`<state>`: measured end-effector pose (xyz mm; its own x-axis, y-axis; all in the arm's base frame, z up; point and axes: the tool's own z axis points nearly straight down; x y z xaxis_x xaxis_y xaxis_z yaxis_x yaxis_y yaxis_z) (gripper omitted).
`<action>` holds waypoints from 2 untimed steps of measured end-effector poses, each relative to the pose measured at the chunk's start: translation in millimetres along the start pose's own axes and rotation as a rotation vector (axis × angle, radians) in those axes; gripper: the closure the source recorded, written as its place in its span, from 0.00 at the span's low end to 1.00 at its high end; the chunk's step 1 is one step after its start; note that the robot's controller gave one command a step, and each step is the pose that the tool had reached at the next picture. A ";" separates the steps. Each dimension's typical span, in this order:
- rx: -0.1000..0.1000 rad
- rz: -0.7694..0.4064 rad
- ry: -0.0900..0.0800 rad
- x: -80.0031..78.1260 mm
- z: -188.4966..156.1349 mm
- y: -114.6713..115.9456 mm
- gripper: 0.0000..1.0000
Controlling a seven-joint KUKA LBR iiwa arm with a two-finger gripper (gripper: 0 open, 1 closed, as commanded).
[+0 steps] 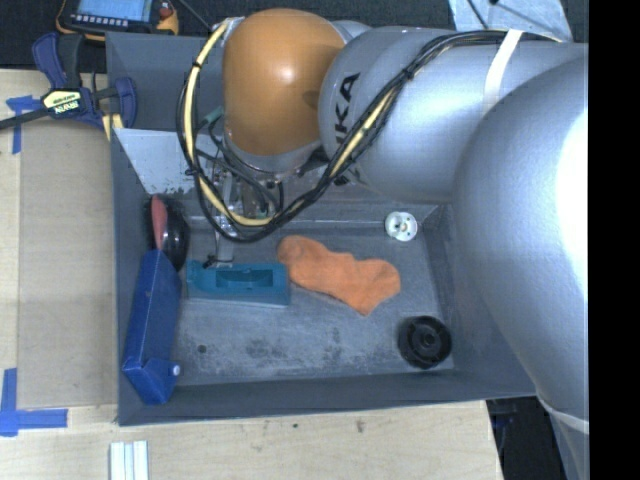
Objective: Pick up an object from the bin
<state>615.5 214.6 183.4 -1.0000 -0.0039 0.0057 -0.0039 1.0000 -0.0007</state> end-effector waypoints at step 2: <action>-0.003 0.062 -0.012 -0.4 60.4 -33.4 0.00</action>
Offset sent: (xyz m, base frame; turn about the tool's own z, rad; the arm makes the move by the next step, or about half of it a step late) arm -0.0032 -0.0592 -0.1134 0.1116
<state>615.7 181.1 123.1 -0.9983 0.0580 -0.0065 0.0580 0.9983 0.0026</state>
